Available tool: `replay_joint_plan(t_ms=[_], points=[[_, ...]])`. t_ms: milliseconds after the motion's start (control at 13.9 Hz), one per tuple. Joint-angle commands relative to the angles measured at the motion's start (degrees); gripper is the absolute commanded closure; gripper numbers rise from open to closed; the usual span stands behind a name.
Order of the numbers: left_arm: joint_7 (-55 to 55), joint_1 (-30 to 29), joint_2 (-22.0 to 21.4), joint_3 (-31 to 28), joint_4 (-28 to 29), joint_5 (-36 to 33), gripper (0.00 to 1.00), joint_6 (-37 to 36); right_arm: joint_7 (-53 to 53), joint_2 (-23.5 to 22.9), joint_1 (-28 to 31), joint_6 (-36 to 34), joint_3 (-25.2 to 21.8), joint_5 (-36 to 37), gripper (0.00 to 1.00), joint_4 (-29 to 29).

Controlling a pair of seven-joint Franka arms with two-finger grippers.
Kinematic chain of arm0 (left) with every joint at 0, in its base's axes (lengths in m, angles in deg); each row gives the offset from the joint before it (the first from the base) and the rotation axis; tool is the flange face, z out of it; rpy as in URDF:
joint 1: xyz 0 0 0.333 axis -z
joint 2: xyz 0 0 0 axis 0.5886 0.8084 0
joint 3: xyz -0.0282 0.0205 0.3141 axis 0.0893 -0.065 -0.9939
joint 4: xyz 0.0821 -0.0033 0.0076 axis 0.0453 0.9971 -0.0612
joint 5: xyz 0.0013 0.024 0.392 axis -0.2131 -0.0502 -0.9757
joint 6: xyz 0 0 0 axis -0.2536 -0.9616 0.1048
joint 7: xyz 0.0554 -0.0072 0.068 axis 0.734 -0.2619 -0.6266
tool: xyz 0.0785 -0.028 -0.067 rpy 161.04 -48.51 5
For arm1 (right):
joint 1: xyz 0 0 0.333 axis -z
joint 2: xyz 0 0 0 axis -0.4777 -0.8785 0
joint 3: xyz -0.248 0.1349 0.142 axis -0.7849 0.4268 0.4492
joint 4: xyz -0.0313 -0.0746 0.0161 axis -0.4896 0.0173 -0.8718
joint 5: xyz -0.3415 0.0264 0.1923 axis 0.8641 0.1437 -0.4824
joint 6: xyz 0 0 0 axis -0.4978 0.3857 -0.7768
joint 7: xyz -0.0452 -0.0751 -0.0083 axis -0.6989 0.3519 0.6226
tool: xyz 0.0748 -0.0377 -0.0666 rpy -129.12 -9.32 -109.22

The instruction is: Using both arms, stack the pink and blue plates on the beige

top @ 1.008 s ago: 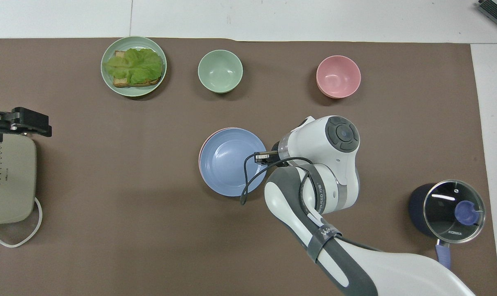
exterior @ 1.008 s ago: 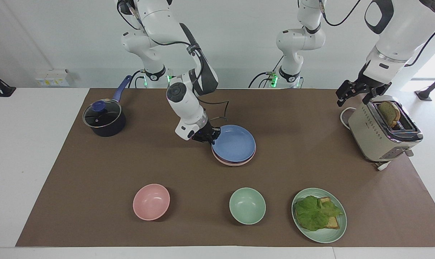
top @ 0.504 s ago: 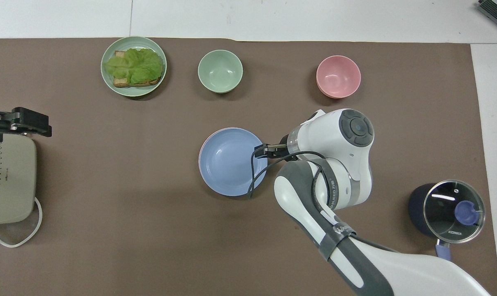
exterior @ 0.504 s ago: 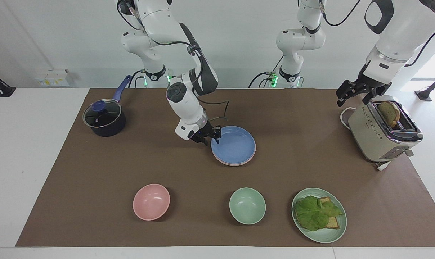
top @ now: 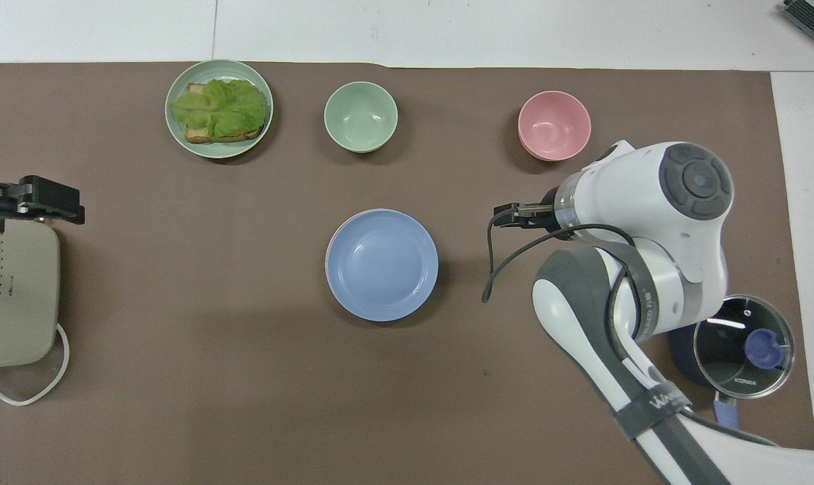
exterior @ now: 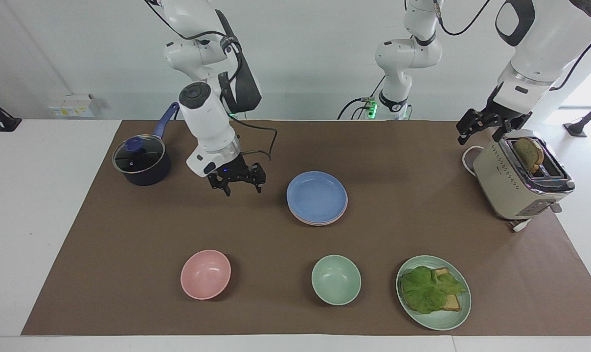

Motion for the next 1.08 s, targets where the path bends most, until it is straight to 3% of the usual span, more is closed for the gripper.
replay_joint_plan(t_ms=[0,144,504,1008], points=[[0.2,-0.5,-0.2,0.4,-0.1,-0.8,0.0,-0.8,-2.3,0.8,2.1,-8.3,0.4,3.6,0.0,5.6],[0.2,-0.5,-0.2,0.3,-0.1,-0.8,0.0,-0.8,-2.2,2.3,4.7,-14.4,0.4,3.7,0.0,9.0],[0.2,-0.5,-0.2,0.4,-0.1,-0.8,0.0,-0.8,-1.4,8.2,10.2,-21.8,0.3,3.9,0.0,9.6],[0.2,-0.5,-0.2,0.4,-0.1,-0.8,0.0,-0.8,6.4,9.9,17.9,-31.4,-0.1,4.2,0.0,13.1]])
